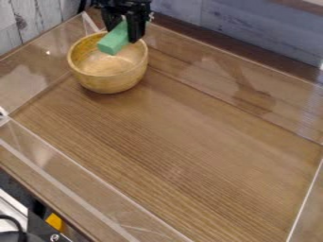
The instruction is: Remove the green block from inside the brown bowl and put it on the table
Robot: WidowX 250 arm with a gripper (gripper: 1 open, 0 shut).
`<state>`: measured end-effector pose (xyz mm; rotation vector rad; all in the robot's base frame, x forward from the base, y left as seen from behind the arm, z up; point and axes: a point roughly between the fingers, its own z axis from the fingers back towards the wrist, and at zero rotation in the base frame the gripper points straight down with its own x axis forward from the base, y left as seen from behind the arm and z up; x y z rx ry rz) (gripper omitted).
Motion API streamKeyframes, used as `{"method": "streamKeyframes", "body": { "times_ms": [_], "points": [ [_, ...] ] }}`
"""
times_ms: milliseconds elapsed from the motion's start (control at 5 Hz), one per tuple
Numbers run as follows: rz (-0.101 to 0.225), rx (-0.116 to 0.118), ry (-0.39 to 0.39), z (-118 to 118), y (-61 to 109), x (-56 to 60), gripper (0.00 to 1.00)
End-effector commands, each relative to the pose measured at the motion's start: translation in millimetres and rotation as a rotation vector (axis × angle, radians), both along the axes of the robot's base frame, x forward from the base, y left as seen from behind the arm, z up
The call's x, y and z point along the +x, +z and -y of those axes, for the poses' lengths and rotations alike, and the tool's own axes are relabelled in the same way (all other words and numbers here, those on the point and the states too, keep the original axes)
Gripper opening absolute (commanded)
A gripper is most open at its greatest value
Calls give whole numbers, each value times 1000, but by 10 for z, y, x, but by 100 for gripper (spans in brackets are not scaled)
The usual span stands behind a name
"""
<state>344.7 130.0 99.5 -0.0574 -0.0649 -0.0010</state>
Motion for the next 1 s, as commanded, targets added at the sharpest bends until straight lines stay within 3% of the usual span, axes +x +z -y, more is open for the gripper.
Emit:
{"method": "streamKeyframes", "body": {
  "times_ms": [0, 200, 600, 800],
  "points": [
    [47, 34, 5, -4, 70, 70, 0],
    [44, 45, -20, -109, -31, 52, 0],
    [48, 19, -92, 169, 0, -59, 0],
    [49, 14, -44, 257, -54, -78, 0]
  ]
}}
